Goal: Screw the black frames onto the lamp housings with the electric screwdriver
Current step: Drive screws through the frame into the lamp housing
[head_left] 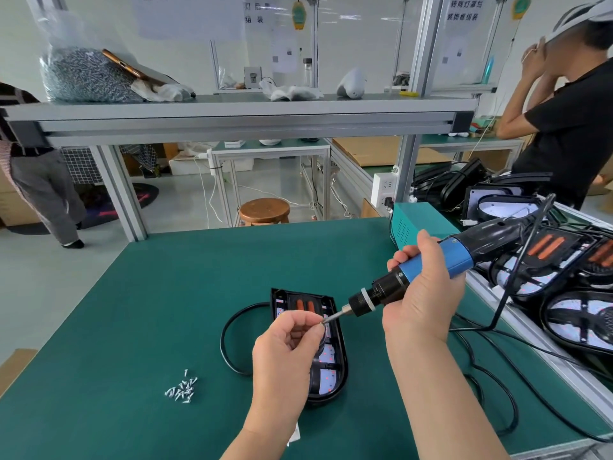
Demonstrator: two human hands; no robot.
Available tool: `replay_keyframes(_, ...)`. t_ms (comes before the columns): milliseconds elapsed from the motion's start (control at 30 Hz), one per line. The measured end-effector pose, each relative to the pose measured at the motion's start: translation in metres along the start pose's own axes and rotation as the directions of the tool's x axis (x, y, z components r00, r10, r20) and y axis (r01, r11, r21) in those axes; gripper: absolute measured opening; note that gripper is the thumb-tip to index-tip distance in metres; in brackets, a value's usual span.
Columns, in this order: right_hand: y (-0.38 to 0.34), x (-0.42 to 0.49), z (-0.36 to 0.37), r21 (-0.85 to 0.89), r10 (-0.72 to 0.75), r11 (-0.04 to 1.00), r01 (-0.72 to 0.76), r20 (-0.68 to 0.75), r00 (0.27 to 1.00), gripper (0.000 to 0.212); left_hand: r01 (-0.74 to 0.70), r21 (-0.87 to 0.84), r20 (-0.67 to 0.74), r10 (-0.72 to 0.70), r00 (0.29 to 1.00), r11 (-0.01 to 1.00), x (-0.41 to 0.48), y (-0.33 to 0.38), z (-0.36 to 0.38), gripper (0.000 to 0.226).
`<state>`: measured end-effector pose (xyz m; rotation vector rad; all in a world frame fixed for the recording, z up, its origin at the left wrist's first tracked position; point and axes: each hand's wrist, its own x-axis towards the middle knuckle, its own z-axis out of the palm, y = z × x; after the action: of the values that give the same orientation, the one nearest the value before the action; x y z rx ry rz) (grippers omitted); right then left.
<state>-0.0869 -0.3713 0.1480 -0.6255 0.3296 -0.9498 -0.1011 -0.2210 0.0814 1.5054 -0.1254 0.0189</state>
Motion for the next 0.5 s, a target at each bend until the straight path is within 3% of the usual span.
replay_keyframes(200,0.005,0.002,-0.004,-0.006,0.045,0.999,-0.046,-0.057,0.997,0.025,-0.034,0.016,-0.052,0.034,0.998,0.999,-0.001,-0.001,0.003,0.034)
replay_keyframes(500,0.013,0.008,-0.012,0.005,0.092,0.996,-0.092,-0.085,0.992,0.026,-0.122,0.178,-0.009,0.126,0.992,0.976,0.001,-0.007,-0.002,0.031)
